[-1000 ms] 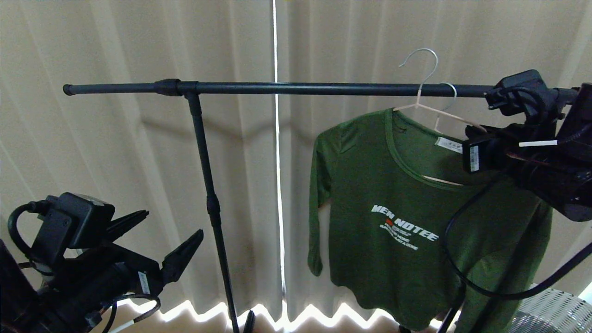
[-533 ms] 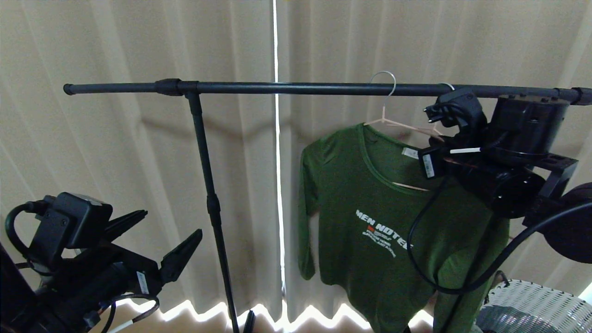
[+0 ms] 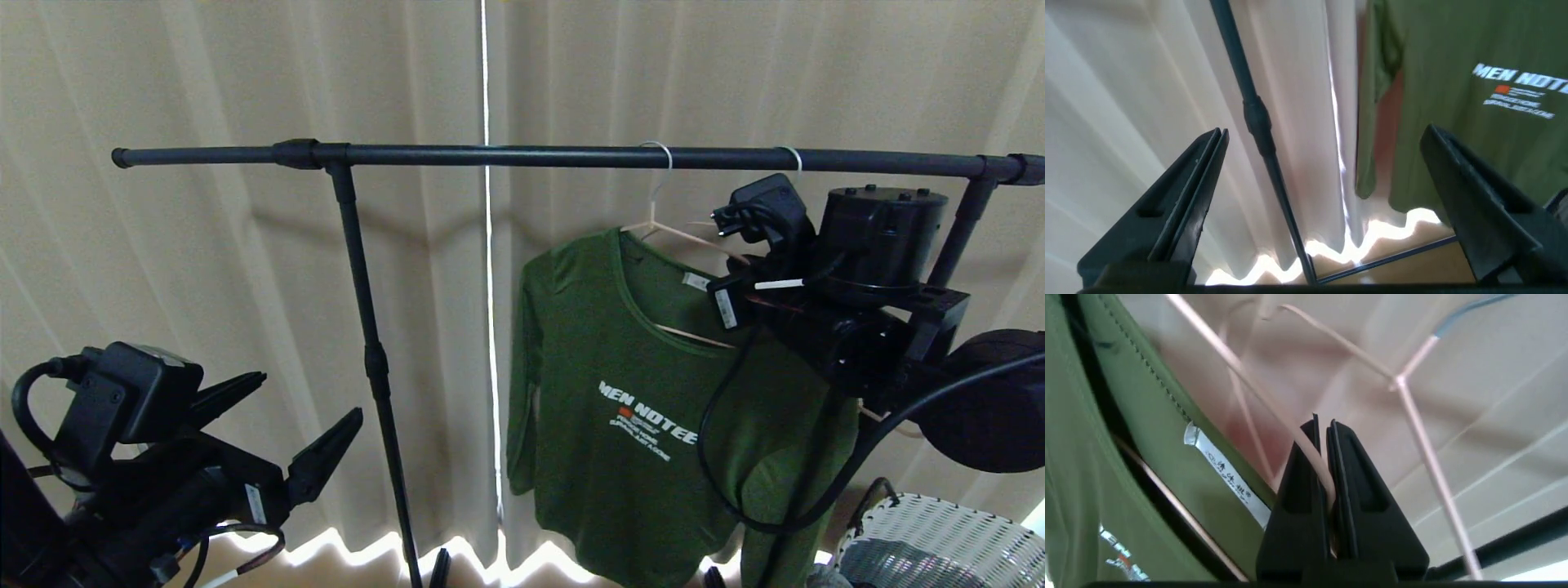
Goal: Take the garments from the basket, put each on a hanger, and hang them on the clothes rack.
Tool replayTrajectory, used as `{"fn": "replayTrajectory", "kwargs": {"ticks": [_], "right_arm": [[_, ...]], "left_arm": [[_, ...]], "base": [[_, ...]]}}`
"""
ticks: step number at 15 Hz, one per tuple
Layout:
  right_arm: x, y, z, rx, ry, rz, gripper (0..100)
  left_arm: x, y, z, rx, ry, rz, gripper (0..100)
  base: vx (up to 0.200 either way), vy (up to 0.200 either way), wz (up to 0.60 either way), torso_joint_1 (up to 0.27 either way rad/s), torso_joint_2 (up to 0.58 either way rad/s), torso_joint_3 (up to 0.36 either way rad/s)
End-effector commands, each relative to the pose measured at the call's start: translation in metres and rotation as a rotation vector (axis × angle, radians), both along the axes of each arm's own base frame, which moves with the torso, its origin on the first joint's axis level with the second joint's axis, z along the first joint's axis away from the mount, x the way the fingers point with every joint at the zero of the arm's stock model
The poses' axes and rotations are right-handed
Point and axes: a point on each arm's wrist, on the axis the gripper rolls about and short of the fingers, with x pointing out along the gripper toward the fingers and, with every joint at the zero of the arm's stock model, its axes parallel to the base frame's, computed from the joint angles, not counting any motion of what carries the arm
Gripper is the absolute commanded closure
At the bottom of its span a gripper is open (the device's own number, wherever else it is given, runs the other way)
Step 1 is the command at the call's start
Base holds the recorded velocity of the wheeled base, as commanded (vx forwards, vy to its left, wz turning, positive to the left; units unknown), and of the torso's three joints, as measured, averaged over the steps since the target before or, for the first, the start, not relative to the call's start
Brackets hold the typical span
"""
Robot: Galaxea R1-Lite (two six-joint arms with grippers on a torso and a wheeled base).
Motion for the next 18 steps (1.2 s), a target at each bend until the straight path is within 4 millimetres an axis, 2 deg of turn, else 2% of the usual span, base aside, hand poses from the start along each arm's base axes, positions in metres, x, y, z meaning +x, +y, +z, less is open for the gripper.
{"fn": "replayTrajectory", "kwargs": {"ticks": [1, 4, 5, 9, 11, 15, 18], "right_arm": [[-0.003, 0.007, -0.001, -0.005, 0.006, 0.025, 100], [-0.006, 0.011, -0.002, -0.005, 0.007, 0.041, 100], [-0.007, 0.011, -0.002, -0.005, 0.008, 0.044, 0], [-0.017, 0.02, -0.002, 0.036, 0.0, 0.091, 0], [-0.024, 0.022, 0.002, 0.119, -0.002, 0.157, 0], [-0.033, 0.018, 0.006, 0.2, -0.002, 0.219, 0], [-0.054, 0.005, 0.011, 0.295, 0.003, 0.273, 0]], "left_arm": [[0.0, 0.0, 0.0, 0.0, 0.0, -0.003, 0], [0.0, 0.0, 0.0, 0.0, 0.0, -0.003, 0], [-0.001, 0.0, 0.0, -0.001, -0.001, -0.003, 0], [-0.001, 0.0, 0.001, -0.003, -0.005, -0.002, 0], [-0.001, 0.001, 0.001, -0.003, -0.005, 0.002, 0], [-0.001, 0.001, 0.002, -0.007, -0.012, 0.005, 0], [-0.002, 0.003, 0.004, -0.013, -0.023, 0.011, 0]], "base": [[0.0, 0.0, 0.0, 0.0, 0.0, 0.0], [0.0, 0.0, 0.0, 0.0, 0.0, 0.0], [0.0, 0.0, 0.0, 0.0, 0.0, 0.0], [0.0, 0.0, 0.0, 0.0, 0.0, 0.0], [0.0, 0.0, 0.0, 0.0, 0.0, 0.0], [0.0, 0.0, 0.0, 0.0, 0.0, 0.0], [0.0, 0.0, 0.0, 0.0, 0.0, 0.0]]}}
